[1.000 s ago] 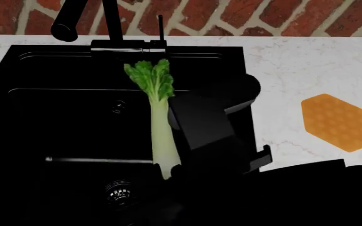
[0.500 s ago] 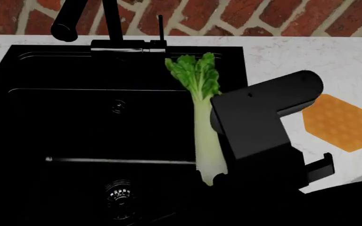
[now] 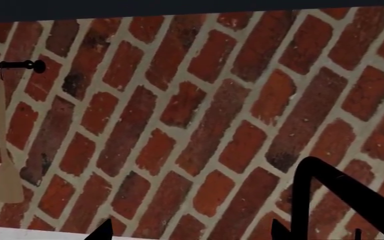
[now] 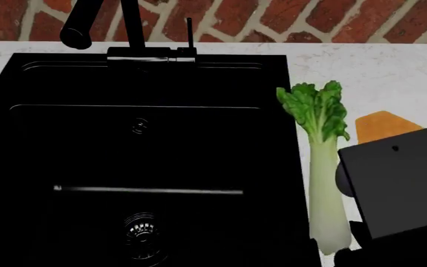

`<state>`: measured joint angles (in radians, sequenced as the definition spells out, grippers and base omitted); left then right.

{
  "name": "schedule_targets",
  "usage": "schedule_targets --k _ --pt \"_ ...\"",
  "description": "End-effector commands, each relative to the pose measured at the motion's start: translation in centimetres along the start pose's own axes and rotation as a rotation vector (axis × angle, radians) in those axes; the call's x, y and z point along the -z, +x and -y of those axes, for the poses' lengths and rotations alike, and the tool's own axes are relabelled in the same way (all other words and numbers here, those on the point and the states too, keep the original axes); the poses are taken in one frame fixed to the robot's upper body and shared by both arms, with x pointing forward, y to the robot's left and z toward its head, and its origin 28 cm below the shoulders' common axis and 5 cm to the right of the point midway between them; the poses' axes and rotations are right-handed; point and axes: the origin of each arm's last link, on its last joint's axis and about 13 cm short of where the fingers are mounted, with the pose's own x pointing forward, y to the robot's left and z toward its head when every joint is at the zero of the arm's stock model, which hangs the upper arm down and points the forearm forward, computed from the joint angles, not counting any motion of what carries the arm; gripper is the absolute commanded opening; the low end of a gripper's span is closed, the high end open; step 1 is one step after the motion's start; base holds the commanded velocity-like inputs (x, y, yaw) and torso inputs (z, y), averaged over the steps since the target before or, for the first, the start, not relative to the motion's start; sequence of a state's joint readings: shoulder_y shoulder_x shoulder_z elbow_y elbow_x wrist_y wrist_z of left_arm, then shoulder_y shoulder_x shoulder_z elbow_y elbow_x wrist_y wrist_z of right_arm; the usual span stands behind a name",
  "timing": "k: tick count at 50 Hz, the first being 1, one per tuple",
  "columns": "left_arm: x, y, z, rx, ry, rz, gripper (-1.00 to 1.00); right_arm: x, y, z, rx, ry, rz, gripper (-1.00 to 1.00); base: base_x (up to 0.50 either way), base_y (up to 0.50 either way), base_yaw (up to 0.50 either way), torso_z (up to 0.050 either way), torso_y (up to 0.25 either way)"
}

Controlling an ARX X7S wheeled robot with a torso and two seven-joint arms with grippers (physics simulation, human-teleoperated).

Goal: Pick the celery from the sink and place it on the plate located on the counter

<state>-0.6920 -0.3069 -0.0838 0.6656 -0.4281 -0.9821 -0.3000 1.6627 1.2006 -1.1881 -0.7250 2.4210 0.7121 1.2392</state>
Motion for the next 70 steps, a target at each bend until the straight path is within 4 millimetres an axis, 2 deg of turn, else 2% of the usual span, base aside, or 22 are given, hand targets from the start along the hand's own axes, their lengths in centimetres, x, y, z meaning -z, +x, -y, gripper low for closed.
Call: schedule_targets --k 1,5,9,22,36,70 --pt "0.7 -0.6 0.1 0.036 0.046 -0.037 1.00 1.2 -2.6 0.7 0.085 0.003 0.011 -1.00 0.00 0.01 0.01 0.000 -0.013" --pt "0.7 -0.6 0.1 0.037 0.044 -0.036 1.00 1.5 -2.8 1.2 0.111 0.025 0.000 -1.00 0.00 0.00 0.00 -0.008 -0.009" --pt "0.9 -0.4 0.2 0.040 0.041 -0.041 1.00 1.8 -3.8 1.6 0.145 0.039 0.008 -1.00 0.00 0.00 0.00 -0.008 -0.012" --pt "1.0 -0.4 0.3 0.044 0.038 -0.040 1.00 2.2 -4.1 3.2 0.234 0.082 -0.030 -1.00 0.00 0.00 0.00 -0.007 -0.009" --pt "0.9 -0.3 0.5 0.050 0.041 -0.039 1.00 2.6 -3.1 5.0 0.321 0.122 -0.070 -1.00 0.00 0.00 0.00 -0.006 -0.010" --pt "1.0 -0.2 0.6 0.044 0.042 -0.042 1.00 2.6 -1.5 7.8 0.449 0.190 -0.196 -1.00 0.00 0.00 0.00 -0.005 -0.007"
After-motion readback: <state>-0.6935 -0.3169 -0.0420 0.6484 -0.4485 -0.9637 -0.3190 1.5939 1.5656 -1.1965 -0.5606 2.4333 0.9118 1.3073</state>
